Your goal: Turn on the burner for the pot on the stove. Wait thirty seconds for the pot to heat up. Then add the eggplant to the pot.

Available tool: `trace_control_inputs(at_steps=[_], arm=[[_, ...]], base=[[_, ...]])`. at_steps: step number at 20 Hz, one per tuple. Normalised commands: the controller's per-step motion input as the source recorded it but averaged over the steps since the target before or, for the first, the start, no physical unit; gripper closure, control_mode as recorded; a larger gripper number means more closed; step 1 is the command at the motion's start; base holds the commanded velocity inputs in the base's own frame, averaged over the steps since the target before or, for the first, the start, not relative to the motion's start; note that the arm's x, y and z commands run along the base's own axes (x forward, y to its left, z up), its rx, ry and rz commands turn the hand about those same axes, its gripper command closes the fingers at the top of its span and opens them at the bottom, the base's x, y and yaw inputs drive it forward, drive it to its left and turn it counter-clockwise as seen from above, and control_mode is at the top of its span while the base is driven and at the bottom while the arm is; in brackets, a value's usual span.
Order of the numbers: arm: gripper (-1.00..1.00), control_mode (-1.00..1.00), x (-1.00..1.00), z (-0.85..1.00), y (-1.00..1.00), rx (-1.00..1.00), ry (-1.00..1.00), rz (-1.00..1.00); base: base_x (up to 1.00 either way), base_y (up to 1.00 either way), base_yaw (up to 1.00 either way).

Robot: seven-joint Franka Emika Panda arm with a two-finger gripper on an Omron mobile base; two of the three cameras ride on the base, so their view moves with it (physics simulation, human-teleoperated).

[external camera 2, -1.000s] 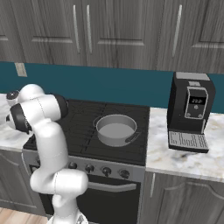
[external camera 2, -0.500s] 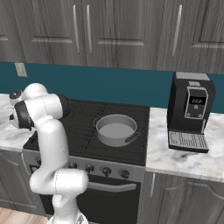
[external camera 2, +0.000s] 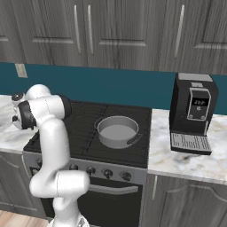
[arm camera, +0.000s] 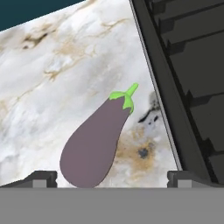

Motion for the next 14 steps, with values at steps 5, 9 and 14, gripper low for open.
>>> trace_control_inputs(at_steps=[5, 9, 14], arm=[[-1.00, -1.00, 0.12, -0.21, 0.06, 0.00, 0.00, 0.00], [-1.00, -1.00, 0.15, -0.11, 0.03, 0.00, 0.00, 0.00], [-1.00, -1.00, 0.11, -0.09, 0.03, 0.00, 0.00, 0.00]], base=[[0.00, 0.00, 0.00], [0.00, 0.00, 0.00], [0.00, 0.00, 0.00]])
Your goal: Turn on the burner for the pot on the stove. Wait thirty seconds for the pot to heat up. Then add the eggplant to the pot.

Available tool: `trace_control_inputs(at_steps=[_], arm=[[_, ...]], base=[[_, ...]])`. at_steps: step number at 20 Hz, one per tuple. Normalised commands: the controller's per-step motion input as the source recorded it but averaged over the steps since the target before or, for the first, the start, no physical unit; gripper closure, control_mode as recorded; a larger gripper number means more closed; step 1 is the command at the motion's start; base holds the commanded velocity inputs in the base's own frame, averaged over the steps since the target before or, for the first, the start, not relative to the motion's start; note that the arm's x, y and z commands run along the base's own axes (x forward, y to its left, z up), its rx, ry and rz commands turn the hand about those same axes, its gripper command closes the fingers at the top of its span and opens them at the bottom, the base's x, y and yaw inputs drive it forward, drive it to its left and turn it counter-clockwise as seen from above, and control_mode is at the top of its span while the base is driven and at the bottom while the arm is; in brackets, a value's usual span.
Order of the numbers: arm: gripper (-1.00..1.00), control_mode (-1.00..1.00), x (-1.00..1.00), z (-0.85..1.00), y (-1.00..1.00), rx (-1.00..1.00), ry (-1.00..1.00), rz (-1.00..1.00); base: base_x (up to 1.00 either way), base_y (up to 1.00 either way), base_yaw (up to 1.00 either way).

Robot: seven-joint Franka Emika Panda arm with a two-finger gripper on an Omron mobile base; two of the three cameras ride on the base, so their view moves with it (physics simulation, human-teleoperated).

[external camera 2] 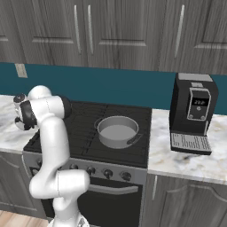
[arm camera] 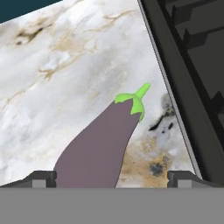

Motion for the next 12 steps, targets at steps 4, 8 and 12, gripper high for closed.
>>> trace_control_inputs(at_steps=[4, 8, 12], arm=[[-1.00, -1.00, 0.11, -0.09, 0.00, 0.00, 0.00, 0.00], [-1.00, -1.00, 0.14, -0.09, 0.04, 0.00, 0.00, 0.00], [-1.00, -1.00, 0.12, -0.16, 0.04, 0.00, 0.00, 0.00]], base=[[0.00, 0.00, 0.00], [0.00, 0.00, 0.00], [0.00, 0.00, 0.00]])
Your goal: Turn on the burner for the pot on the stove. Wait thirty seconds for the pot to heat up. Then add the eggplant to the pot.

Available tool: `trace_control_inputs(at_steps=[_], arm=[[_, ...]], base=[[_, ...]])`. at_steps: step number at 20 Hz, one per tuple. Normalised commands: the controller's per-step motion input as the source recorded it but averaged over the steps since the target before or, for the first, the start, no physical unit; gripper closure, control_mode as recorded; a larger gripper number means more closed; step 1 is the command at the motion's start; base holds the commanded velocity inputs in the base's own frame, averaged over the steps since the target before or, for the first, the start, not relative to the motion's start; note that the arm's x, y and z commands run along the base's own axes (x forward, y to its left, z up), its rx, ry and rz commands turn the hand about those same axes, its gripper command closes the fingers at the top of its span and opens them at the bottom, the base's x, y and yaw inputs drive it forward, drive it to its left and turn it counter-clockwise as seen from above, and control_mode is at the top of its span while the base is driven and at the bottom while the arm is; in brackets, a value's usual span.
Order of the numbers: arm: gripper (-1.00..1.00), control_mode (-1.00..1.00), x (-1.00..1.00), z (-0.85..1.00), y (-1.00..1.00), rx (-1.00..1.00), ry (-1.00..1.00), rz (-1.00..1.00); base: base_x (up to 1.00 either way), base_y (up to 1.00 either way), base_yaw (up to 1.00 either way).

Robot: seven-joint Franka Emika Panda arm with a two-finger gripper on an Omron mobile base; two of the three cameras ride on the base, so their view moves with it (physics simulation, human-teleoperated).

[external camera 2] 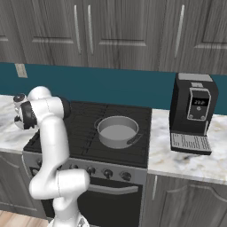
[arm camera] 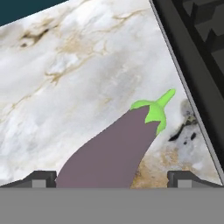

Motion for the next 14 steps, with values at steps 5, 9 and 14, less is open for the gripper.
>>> trace_control_inputs(at_steps=[5, 9, 14], arm=[[-1.00, -1.00, 0.11, -0.18, 0.00, 0.00, 0.00, 0.00], [-1.00, -1.00, 0.09, -0.33, 0.00, 0.00, 0.00, 0.00], [-1.00, -1.00, 0.09, -0.48, 0.00, 0.00, -0.01, 0.00]], base=[[0.00, 0.00, 0.00], [0.00, 0.00, 0.00], [0.00, 0.00, 0.00]])
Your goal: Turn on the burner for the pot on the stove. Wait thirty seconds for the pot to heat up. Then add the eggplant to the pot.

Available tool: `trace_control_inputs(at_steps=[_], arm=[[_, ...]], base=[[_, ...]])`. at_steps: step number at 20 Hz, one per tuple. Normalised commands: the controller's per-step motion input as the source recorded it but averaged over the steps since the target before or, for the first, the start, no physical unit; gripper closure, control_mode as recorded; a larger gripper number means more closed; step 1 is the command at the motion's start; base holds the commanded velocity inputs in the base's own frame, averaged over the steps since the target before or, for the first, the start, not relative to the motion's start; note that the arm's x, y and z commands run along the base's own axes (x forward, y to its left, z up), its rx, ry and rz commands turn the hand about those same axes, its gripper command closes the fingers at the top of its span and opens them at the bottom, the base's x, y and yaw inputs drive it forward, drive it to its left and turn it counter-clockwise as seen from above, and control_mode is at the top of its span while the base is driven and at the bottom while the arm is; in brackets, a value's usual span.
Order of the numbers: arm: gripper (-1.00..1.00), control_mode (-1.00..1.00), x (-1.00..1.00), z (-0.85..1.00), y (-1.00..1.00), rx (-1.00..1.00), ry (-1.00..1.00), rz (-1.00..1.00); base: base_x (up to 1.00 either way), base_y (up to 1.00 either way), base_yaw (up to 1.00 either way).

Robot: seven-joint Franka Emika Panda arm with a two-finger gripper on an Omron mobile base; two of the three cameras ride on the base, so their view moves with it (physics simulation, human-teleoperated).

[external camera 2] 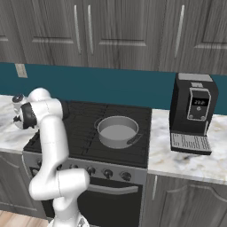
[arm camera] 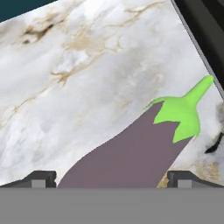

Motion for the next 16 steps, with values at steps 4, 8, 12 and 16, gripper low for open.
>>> trace_control_inputs(at_steps=[4, 8, 12, 16], arm=[[-1.00, -1.00, 0.03, -0.42, 0.00, -0.02, -0.01, 0.00], [1.00, -1.00, 0.01, -0.21, 0.00, -0.02, -0.04, 0.00], [1.00, -1.00, 0.00, 0.00, 0.00, 0.00, 0.00, 0.00], [1.00, -1.00, 0.00, 0.00, 0.00, 0.00, 0.00, 0.00]], base=[[0.00, 0.00, 0.00], [0.00, 0.00, 0.00], [0.00, 0.00, 0.00], [0.00, 0.00, 0.00]])
